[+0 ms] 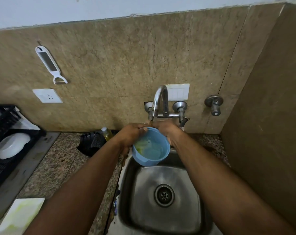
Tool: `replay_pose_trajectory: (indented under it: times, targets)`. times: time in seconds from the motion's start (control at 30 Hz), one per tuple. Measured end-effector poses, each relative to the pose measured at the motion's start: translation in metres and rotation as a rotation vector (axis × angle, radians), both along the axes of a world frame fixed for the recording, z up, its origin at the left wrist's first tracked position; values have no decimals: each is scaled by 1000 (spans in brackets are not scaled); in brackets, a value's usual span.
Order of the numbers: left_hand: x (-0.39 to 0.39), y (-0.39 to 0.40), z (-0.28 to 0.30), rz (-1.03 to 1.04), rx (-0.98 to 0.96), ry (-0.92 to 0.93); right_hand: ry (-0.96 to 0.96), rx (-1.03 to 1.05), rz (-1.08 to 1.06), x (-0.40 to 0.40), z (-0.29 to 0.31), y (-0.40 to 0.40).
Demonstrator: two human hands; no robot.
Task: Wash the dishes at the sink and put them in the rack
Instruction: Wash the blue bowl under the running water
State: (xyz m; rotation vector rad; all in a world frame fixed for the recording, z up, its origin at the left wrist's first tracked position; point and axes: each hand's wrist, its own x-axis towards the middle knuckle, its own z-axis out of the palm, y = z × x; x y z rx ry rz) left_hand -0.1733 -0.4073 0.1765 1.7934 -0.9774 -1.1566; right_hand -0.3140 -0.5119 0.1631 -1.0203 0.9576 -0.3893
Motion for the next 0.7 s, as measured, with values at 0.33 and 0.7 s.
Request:
replay_pose_trajectory:
  times: [0.33, 0.7]
  targets:
    - [-9, -15, -14, 236, 90, -76, 102, -264, 49, -27, -16, 0]
    - [-30, -47, -40, 76, 58, -304, 134, -201, -155, -43, -18, 4]
